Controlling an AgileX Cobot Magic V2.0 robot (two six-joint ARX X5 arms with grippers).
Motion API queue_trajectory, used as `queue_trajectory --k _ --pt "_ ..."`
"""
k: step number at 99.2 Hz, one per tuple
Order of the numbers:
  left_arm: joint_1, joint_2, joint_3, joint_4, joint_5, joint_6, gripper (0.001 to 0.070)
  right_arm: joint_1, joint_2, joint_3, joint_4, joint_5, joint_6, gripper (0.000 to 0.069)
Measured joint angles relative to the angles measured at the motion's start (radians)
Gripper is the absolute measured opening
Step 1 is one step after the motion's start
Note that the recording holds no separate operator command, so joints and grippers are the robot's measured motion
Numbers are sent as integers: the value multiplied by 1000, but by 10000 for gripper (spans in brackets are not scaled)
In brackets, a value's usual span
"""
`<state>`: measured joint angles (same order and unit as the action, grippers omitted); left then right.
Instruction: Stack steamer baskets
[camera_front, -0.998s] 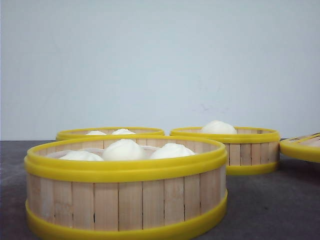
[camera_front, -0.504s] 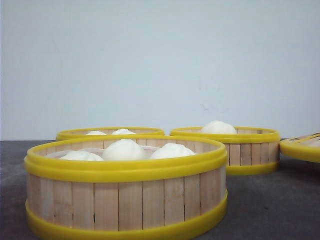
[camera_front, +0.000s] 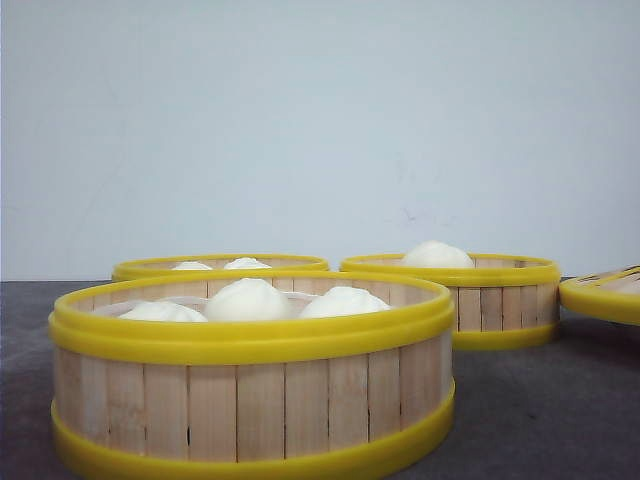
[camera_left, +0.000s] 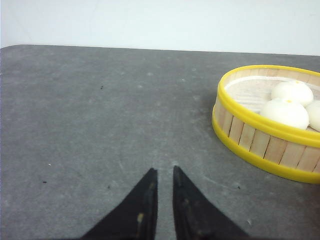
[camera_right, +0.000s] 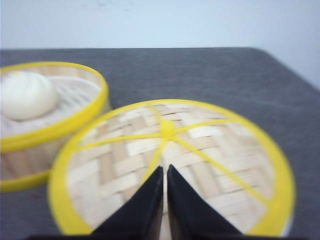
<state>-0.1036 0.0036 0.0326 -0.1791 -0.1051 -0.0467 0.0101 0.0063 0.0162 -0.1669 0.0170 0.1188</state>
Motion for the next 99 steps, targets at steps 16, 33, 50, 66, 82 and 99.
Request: queue_trajectory --k 16,33,50,66,82,99 --pt "0 0 0 0 1 -92 30 1 0 0 0 -87 184 10" --pt "0 0 0 0 2 -238 30 1 0 0 7 -101 315 10" --pt "0 0 0 5 2 -328 24 1 0 0 122 -156 447 10" --pt "0 26 62 -13 3 -358 24 1 26 89 167 -140 544 9" --pt "0 109 264 -2 2 -360 24 1 164 296 171 -124 519 9" --pt "0 291 484 -40 2 -291 24 1 402 589 -2 -122 369 9"
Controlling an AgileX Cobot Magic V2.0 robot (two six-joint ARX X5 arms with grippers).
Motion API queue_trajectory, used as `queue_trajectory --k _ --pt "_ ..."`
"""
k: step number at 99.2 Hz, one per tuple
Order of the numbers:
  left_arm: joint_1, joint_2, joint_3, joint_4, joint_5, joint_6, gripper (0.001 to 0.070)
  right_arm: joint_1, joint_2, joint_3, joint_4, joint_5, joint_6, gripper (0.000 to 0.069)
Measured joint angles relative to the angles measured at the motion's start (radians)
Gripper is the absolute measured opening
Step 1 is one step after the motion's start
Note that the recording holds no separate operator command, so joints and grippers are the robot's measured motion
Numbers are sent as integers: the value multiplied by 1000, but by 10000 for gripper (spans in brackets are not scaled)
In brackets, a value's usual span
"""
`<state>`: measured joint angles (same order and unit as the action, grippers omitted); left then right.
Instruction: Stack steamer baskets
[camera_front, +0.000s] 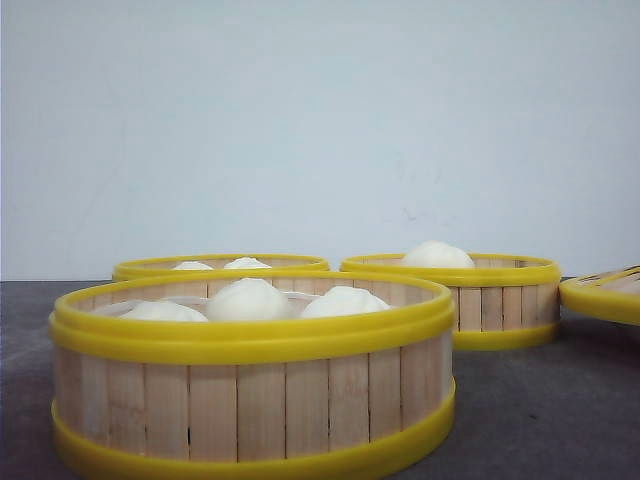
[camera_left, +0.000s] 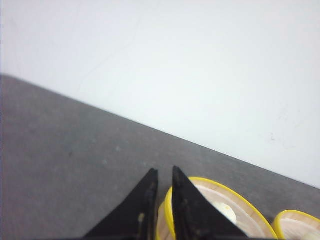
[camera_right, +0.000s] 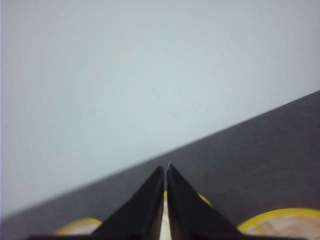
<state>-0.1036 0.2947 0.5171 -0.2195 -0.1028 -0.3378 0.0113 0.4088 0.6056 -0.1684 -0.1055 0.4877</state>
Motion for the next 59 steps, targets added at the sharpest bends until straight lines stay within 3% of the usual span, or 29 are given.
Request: queue_trajectory --k 18,23,32,38,59 --pt "0 189 157 -76 0 68 57 0 202 253 -233 0 -183 38" --pt "0 232 179 -80 0 84 122 0 235 282 -262 -2 -214 123" --pt "-3 309 209 -85 1 116 269 8 271 293 -277 -8 -237 336" --pt "-9 360 228 -87 4 137 312 16 283 293 -285 -12 -246 409" --pt "-31 607 365 -89 42 172 347 41 311 293 -275 -18 -256 456"
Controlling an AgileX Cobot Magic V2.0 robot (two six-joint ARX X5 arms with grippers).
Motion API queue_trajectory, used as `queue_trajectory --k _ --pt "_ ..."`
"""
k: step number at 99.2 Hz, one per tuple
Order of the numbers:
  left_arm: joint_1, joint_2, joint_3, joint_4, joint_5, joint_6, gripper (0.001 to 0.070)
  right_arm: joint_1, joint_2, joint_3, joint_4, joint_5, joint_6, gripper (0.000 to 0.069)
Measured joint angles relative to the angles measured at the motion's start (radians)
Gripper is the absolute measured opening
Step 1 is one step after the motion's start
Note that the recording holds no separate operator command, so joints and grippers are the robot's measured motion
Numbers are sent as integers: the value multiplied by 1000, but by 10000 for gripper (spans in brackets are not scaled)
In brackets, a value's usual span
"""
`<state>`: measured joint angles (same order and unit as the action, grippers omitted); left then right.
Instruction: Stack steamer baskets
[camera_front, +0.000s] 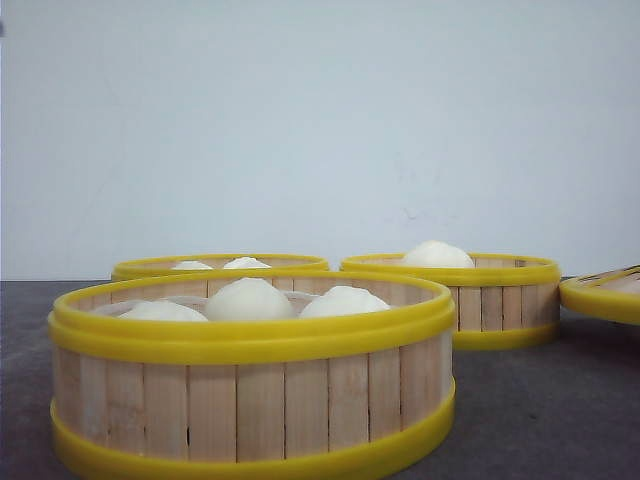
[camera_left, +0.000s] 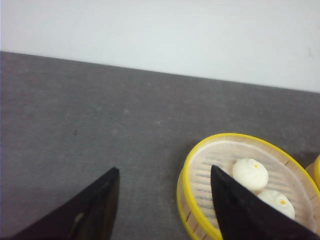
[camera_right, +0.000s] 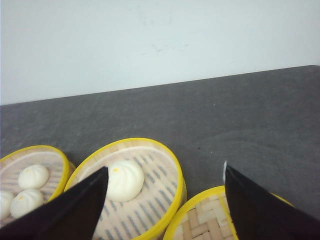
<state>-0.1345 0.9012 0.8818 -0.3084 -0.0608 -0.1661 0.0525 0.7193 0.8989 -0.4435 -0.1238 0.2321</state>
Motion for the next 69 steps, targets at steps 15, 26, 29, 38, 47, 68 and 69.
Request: queue_trajectory --k 15,26,29,38,47,68,69 --pt "-21 229 152 -69 55 7 347 15 16 0 6 -1 0 457" --pt "-31 406 268 -134 80 11 347 27 21 0 7 0 0 457" --pt "-31 452 299 -149 83 14 347 30 23 0 8 -1 0 457" --pt "-31 583 391 -194 84 16 347 37 28 0 9 0 0 457" --pt "-31 701 472 -247 84 17 347 39 32 0 13 0 0 457" --pt "-31 914 563 -345 84 17 347 39 32 0 13 0 0 457" --pt "-31 921 563 -347 84 17 347 39 32 0 13 0 0 457"
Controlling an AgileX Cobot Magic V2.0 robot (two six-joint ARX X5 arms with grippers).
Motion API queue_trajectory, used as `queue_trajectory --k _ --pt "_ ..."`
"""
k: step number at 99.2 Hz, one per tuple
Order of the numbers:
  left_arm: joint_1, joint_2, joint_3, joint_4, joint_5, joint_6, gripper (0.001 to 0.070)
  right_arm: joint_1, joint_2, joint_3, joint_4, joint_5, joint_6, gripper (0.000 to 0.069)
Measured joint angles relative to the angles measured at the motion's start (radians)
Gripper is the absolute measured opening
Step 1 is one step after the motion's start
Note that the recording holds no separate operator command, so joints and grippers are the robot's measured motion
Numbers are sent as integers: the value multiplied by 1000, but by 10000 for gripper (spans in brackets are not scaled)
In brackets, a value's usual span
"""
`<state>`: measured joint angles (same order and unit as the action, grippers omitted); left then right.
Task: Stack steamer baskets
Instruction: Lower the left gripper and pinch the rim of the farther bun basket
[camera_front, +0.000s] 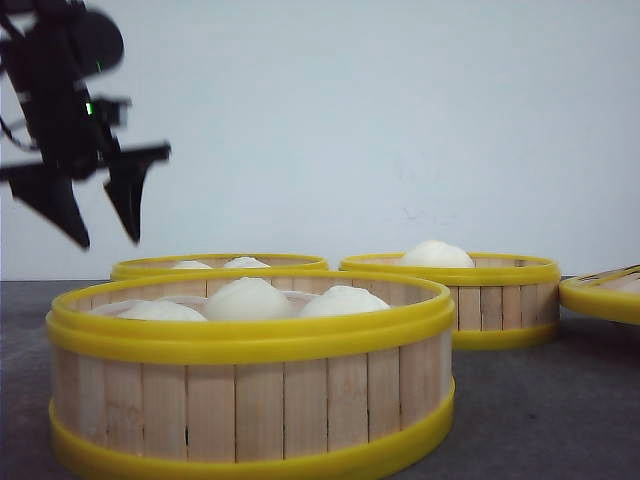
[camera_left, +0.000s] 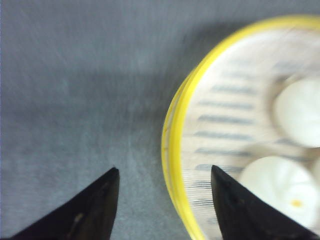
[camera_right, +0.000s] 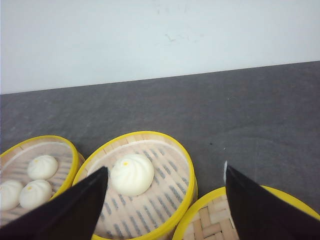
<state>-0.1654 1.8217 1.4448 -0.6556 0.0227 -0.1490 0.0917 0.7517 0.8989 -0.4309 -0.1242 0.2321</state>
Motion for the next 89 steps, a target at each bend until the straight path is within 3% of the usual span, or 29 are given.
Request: queue_trajectory --k 26,48,52,89 --pt "-1 79 0 -8 0 0 331 0 0 0 -10 0 0 457" --pt "-9 79 3 -2 11 -1 70 0 0 0 -27 0 0 457" --pt "-10 79 3 -3 7 -6 50 0 0 0 -27 0 0 457" --pt "-7 77 4 55 3 -35 29 0 0 0 -29 0 0 457"
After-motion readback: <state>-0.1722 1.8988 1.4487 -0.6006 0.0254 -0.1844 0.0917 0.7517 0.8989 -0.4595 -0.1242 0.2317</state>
